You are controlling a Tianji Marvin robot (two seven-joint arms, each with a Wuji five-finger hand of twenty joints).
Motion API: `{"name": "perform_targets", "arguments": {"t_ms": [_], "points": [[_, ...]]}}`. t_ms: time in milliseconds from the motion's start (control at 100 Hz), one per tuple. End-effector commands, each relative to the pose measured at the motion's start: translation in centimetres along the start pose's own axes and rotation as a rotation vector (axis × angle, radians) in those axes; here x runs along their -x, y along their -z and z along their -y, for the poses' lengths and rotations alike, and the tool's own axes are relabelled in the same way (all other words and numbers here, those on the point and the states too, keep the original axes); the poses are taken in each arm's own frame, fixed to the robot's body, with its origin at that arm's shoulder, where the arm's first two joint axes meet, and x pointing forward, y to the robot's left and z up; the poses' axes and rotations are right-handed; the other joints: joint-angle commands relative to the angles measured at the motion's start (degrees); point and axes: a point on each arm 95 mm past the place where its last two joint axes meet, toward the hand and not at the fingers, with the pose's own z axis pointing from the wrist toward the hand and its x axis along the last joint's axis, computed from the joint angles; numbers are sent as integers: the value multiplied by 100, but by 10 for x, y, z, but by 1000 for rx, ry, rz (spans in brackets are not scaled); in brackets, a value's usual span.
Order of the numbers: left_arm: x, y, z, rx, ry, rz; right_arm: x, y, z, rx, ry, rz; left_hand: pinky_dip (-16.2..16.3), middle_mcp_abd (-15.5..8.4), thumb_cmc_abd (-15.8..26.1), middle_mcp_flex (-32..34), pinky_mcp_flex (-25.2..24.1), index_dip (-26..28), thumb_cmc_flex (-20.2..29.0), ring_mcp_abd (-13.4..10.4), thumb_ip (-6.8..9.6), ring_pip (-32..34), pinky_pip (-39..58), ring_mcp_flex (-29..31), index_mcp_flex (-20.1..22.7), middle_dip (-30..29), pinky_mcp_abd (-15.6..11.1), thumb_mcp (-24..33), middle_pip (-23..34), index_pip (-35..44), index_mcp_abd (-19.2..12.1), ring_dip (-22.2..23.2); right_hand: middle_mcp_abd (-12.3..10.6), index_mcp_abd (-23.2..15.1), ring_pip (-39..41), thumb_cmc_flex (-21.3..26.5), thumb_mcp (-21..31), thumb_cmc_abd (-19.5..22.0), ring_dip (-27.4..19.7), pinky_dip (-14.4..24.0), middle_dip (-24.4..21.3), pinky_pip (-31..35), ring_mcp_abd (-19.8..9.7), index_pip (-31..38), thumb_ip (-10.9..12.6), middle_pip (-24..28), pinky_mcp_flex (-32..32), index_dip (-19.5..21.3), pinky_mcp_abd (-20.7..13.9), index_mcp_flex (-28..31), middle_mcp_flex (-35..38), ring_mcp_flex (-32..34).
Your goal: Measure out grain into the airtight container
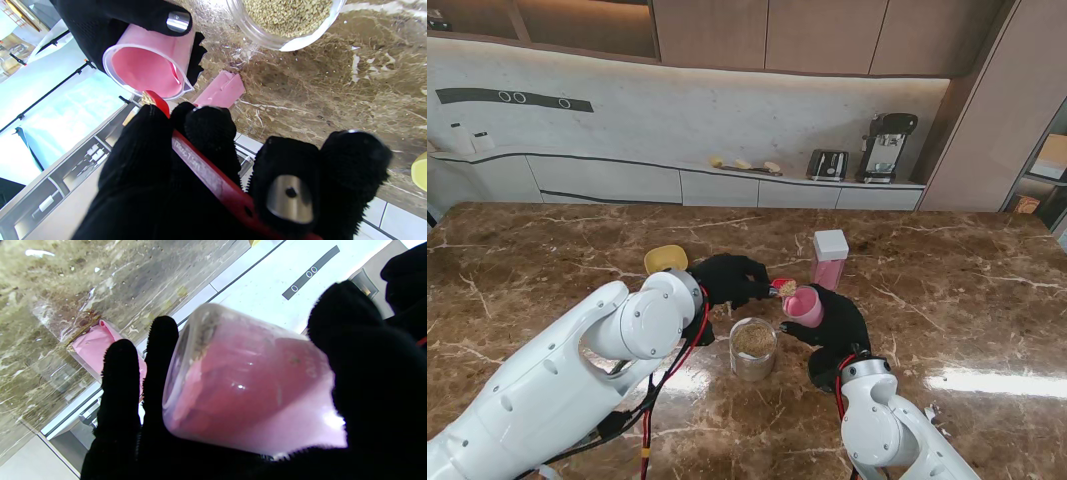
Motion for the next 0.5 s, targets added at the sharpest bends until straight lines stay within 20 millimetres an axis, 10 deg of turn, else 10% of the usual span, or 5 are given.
{"name": "perform_targets", "arguments": {"t_ms": [0, 490], "points": [[-3, -4, -2, 1, -1, -3, 1, 2, 4, -14, -7, 5, 134, -18, 232, 445, 74, 131, 186, 42, 199, 569, 415, 168, -38, 75, 210, -84, 28, 32, -40, 78, -386, -685, -17, 499, 1011, 931, 17, -100, -38, -65, -216, 450, -28, 151, -2, 44, -122, 273, 139, 18], [-21, -17, -18, -102, -472, -112, -1, 2, 4, -11, -18, -2, 140, -121, 246, 453, 176, 147, 120, -18, 181, 601, 435, 173, -42, 90, 157, -135, 101, 81, -182, 86, -392, -696, -20, 487, 1021, 921, 16, -111, -40, -71, -224, 452, -33, 155, -6, 47, -128, 280, 142, 19]]}}
